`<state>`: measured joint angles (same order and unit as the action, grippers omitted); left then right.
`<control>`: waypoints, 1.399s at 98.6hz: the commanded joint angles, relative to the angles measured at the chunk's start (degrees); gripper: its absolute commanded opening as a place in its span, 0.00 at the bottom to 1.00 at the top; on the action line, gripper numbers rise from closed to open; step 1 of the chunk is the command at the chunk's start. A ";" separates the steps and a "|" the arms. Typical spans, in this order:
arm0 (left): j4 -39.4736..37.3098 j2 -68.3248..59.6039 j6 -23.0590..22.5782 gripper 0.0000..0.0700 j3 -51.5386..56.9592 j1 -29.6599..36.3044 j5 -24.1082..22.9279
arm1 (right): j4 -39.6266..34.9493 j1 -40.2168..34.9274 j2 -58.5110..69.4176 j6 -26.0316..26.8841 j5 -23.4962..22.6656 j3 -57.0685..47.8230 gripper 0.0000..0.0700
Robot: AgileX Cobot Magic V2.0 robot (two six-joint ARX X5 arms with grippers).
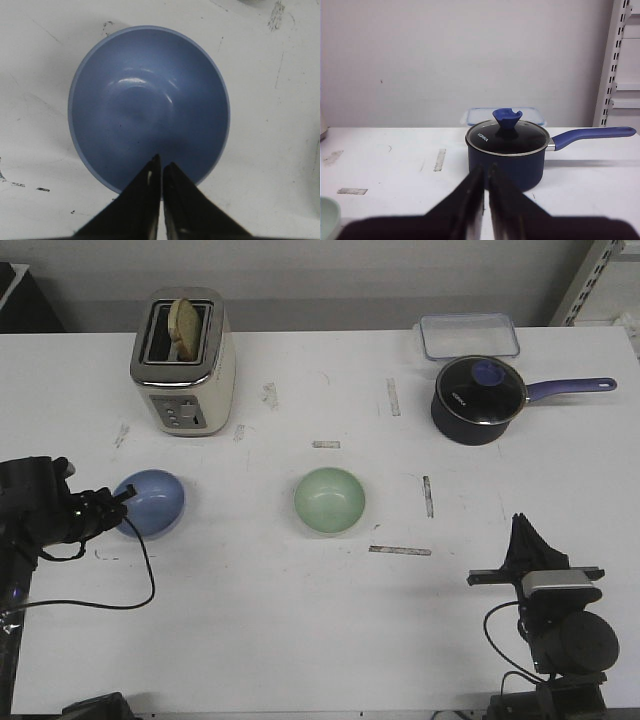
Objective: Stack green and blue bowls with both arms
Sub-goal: 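Move the left gripper to the light blue bowl and grasp its rim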
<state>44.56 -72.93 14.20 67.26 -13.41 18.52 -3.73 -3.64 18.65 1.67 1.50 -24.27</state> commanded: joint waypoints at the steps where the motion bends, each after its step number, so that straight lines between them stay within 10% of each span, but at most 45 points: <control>1: 0.46 -1.73 -1.33 0.02 1.03 -2.51 1.46 | 0.72 0.02 0.04 -0.04 -0.02 -0.31 0.01; 17: -1.20 -5.92 -3.26 0.64 1.03 -7.67 1.44 | 0.72 0.02 0.04 -0.04 -0.02 -0.31 0.01; 42: -2.91 -11.91 -3.61 0.64 1.03 -6.99 1.44 | 0.72 0.02 0.04 -0.04 0.00 -0.31 0.01; 68: -6.21 -18.05 -3.54 0.60 1.03 -5.16 1.42 | 0.72 0.02 0.04 -0.04 0.00 -0.31 0.01; 100: -7.80 -20.52 -3.13 0.00 1.03 -3.78 1.42 | 0.72 0.02 0.04 -0.04 -0.02 -0.31 0.01; 138: 0.59 -19.39 0.57 0.00 8.90 2.29 3.85 | 0.72 0.02 0.04 -0.04 0.00 -0.31 0.01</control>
<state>44.14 -92.62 13.72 72.73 -12.88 21.43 -3.73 -3.64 18.65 1.67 1.50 -24.27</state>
